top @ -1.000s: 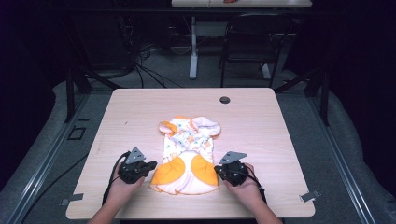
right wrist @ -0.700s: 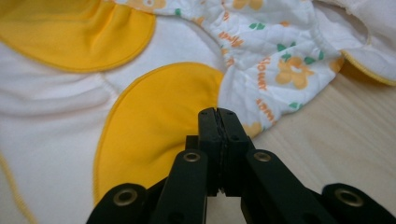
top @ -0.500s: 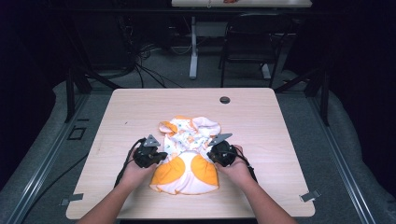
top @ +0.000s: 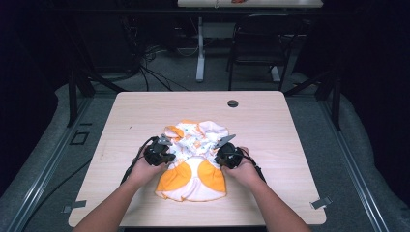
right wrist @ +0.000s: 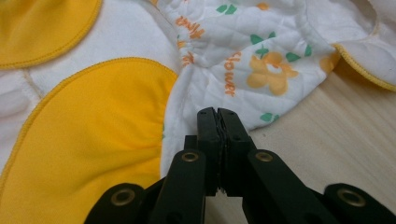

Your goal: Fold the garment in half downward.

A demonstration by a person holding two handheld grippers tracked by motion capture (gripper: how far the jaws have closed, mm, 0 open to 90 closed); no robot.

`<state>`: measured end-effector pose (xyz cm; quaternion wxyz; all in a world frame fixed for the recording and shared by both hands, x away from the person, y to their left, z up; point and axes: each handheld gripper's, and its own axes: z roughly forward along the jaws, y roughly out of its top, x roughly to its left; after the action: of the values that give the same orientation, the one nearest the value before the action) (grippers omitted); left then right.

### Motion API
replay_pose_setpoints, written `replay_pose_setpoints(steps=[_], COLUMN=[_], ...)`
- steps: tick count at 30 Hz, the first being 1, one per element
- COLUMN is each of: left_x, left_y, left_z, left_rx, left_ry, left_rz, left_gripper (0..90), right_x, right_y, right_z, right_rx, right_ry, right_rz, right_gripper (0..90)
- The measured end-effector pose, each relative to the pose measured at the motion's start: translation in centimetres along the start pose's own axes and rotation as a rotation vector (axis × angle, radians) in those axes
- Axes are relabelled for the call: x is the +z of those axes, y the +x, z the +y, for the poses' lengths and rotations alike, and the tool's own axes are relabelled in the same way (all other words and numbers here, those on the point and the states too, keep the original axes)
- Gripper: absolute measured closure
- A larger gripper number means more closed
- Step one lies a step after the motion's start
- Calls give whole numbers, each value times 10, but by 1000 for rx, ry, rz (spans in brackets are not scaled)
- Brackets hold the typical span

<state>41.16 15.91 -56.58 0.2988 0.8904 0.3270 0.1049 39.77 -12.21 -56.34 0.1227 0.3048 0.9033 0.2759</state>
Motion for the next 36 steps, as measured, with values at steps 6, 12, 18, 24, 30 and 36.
replay_pose_setpoints(steps=[6, 12, 18, 24, 30, 36], left_x=[-2, -7, -12, -17, -21, -24], left_y=[-1, -9, -17, -24, -30, -36], left_z=[-2, -7, -17, -25, -33, -37], left_rx=[22, 70, 88, 101, 100, 107], left_ry=[6, 24, 12, 0, -11, -9], left_rz=[-10, -29, -54, -76, -97, -107], left_gripper=[899, 899, 899, 899, 899, 899], right_x=[-1, -5, -12, -16, -21, -23], right_y=[1, 9, 15, 19, 25, 30], right_z=[-2, -5, -13, -22, -27, -30], right_rx=[-21, -71, -97, -89, -119, -132], right_ry=[3, 18, 22, 3, 6, 7], right_rz=[26, 43, 74, 112, 119, 127], right_gripper=[893, 894, 892, 880, 880, 886])
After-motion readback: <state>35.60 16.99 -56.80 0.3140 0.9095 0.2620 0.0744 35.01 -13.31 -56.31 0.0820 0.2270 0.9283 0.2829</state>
